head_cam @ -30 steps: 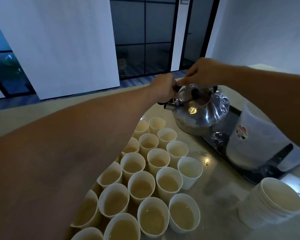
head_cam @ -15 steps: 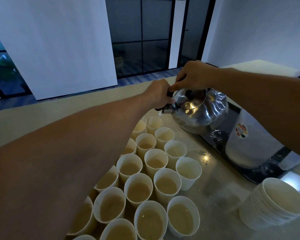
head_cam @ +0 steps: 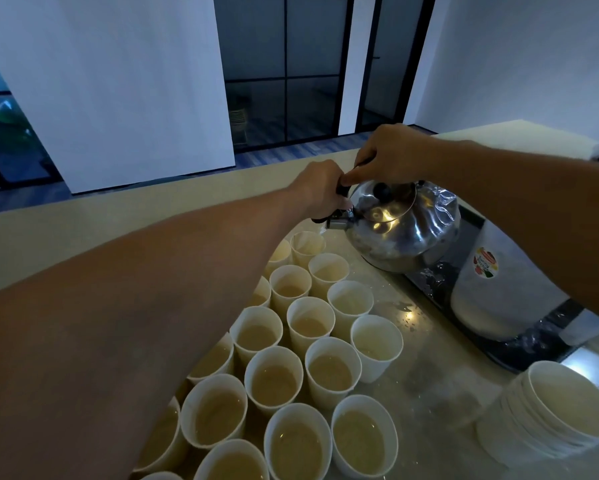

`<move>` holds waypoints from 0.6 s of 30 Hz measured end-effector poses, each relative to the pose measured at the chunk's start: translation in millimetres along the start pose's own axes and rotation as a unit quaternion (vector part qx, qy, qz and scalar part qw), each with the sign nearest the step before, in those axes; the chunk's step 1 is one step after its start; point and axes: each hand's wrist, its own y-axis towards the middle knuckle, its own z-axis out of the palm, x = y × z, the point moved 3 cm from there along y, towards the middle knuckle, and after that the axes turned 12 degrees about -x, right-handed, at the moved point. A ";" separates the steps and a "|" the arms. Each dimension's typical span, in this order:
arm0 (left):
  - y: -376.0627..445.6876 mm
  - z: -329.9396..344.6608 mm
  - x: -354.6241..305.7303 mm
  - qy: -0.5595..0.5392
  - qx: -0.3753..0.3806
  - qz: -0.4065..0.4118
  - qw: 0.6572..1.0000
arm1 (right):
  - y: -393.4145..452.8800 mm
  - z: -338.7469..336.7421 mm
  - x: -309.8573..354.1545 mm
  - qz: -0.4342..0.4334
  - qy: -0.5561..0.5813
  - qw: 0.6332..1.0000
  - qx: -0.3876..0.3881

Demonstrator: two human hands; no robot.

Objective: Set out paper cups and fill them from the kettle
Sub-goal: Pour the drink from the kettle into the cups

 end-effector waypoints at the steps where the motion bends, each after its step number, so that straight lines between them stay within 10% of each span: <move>1: 0.5 0.6 0.0 0.000 0.000 0.000 1.000 | -0.4 0.0 -0.1 0.001 0.001 1.000 0.000; 18: 2.6 -16.2 -2.9 0.004 -0.014 0.036 0.999 | -5.7 -7.6 7.6 0.002 0.019 0.999 -0.039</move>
